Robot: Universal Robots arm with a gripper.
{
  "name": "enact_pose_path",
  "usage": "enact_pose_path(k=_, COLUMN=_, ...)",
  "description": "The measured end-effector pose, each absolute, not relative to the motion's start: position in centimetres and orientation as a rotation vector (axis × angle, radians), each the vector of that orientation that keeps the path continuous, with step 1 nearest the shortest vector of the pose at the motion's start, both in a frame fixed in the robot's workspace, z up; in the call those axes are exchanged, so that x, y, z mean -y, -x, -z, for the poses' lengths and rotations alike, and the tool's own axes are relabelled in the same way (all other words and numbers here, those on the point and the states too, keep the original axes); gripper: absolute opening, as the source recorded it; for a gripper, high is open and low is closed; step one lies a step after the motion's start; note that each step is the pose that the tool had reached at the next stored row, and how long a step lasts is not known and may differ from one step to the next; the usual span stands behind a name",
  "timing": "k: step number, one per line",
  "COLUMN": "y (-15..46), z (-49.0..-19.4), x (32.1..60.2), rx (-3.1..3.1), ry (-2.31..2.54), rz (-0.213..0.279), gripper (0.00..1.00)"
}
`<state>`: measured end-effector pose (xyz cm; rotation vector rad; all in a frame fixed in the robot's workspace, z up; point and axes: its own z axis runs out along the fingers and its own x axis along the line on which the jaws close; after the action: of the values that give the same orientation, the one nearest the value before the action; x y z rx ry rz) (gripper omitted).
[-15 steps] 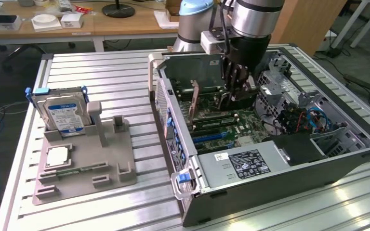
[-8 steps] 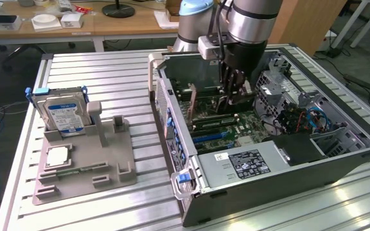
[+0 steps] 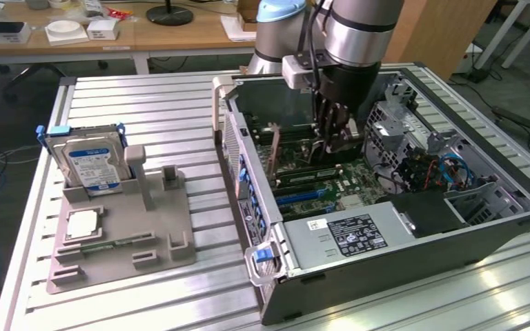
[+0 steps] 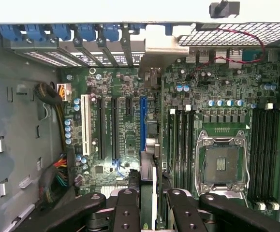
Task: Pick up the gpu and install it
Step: 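Insert the gpu into the slot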
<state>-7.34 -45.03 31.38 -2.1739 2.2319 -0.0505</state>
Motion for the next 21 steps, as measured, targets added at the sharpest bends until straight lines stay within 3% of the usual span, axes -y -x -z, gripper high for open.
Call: enact_pose_path(k=21, y=7.6, z=-30.0, x=45.7, rx=-2.232, ry=2.174, rz=0.051, gripper=0.26)
